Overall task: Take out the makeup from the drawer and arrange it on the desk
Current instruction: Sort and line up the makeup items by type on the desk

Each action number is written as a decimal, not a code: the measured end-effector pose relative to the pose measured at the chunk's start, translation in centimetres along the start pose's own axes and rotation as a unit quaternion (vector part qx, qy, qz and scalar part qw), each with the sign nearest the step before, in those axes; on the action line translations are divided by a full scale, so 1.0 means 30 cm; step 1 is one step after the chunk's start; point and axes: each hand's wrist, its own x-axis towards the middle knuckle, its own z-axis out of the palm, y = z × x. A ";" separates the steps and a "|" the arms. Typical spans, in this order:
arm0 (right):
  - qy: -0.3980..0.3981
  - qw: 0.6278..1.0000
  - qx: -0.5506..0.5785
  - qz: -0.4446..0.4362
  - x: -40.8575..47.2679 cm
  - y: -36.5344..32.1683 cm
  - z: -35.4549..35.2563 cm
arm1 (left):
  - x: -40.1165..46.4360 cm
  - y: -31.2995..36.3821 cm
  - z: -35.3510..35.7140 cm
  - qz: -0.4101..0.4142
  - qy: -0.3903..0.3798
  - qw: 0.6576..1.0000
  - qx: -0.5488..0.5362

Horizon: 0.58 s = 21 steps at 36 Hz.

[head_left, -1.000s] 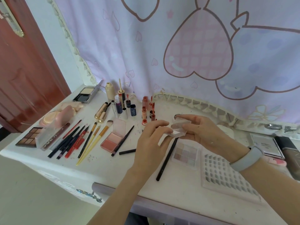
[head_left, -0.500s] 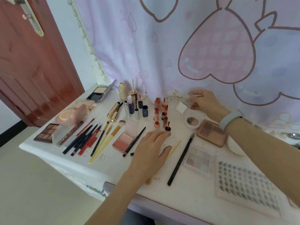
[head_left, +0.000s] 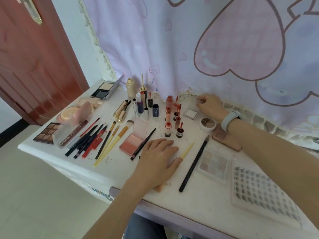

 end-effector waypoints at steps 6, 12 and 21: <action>0.065 0.993 -0.070 -0.063 -0.062 0.038 -0.048 | -0.001 -0.004 0.000 -0.002 -0.010 1.000 0.009; 0.007 0.980 -0.153 -0.127 -0.162 0.074 -0.094 | 0.002 0.003 0.000 -0.005 -0.005 1.000 0.017; -0.091 0.949 -0.274 -0.126 -0.200 0.085 -0.073 | 0.007 0.012 -0.004 -0.009 0.003 1.000 0.022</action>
